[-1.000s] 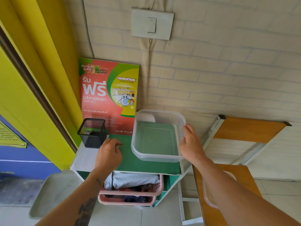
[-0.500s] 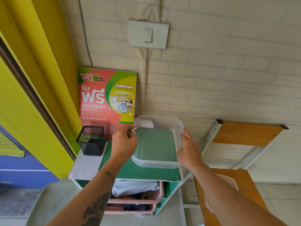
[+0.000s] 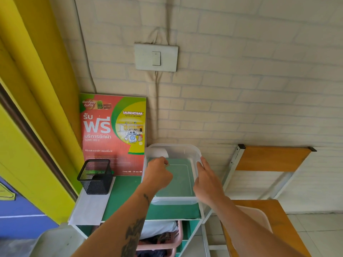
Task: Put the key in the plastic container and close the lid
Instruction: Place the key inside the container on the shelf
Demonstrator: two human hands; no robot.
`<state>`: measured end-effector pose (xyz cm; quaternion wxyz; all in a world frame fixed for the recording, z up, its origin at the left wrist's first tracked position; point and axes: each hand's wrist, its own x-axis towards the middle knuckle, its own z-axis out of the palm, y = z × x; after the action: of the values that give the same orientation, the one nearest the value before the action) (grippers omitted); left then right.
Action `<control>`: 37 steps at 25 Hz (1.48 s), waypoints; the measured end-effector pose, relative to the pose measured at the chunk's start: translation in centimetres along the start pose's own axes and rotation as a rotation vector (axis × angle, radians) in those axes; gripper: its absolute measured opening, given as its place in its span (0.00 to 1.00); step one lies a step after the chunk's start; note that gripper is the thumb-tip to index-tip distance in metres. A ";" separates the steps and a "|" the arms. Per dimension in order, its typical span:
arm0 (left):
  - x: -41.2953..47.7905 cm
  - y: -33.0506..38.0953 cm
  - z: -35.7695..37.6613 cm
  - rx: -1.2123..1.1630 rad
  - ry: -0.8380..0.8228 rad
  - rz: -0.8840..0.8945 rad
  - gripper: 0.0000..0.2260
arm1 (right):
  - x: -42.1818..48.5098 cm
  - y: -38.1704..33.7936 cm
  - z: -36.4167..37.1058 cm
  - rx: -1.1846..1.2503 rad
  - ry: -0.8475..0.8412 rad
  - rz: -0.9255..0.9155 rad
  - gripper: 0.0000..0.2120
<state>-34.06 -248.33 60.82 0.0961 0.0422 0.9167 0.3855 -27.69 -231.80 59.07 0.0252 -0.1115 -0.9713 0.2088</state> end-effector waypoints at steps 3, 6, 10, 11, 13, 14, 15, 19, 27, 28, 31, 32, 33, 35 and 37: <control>0.4 0.3 1.1 0.008 -0.045 -0.038 0.24 | -0.1 0.0 0.0 0.003 -0.003 -0.001 0.31; 0.4 0.5 1.8 0.045 -0.077 -0.031 0.25 | -0.1 0.2 0.0 0.011 -0.006 -0.019 0.31; 0.2 0.5 2.0 0.061 -0.063 -0.016 0.22 | 0.0 0.2 -0.1 0.014 -0.016 -0.024 0.31; 0.1 0.5 1.9 0.062 -0.055 -0.014 0.21 | 0.0 0.2 -0.1 0.012 -0.014 -0.024 0.30; -0.2 0.6 1.5 0.063 -0.041 -0.007 0.19 | 0.1 0.3 0.0 0.004 -0.014 -0.026 0.30; -0.4 0.7 1.3 0.062 -0.034 -0.001 0.19 | 0.1 0.3 0.0 0.000 -0.017 -0.029 0.30; -0.6 0.7 1.1 0.067 -0.024 0.012 0.19 | 0.2 0.4 0.0 -0.003 -0.021 -0.033 0.30; -1.3 0.7 0.5 0.049 0.015 0.065 0.17 | 0.3 0.6 -0.3 0.005 -0.054 -0.059 0.29; -3.1 1.1 0.2 -0.139 0.053 0.048 0.14 | -1.7 2.0 -3.7 0.086 -0.014 -0.098 0.27; -3.5 1.6 0.4 -0.172 0.049 0.047 0.14 | -2.4 2.6 -4.4 0.102 -0.010 -0.098 0.27; -4.5 4.0 1.8 -0.242 0.015 0.074 0.14 | -4.0 5.6 -6.5 0.098 0.003 -0.092 0.27; -4.8 5.1 2.5 -0.245 -0.008 0.097 0.14 | -4.4 7.0 -7.1 0.094 0.009 -0.079 0.27; -5.1 6.1 3.4 -0.237 -0.032 0.126 0.14 | -4.6 8.5 -7.4 0.096 0.012 -0.061 0.27; -5.6 8.4 5.8 -0.227 -0.071 0.169 0.14 | -5.1 12.0 -8.2 0.111 0.016 -0.018 0.27; -6.1 10.5 8.7 -0.234 -0.103 0.176 0.13 | -5.5 16.0 -8.6 0.126 0.000 0.024 0.26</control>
<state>-26.26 -235.81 63.22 0.1129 0.1306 0.8521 0.4940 -18.25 -215.43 60.32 0.0299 -0.1212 -0.9549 0.2695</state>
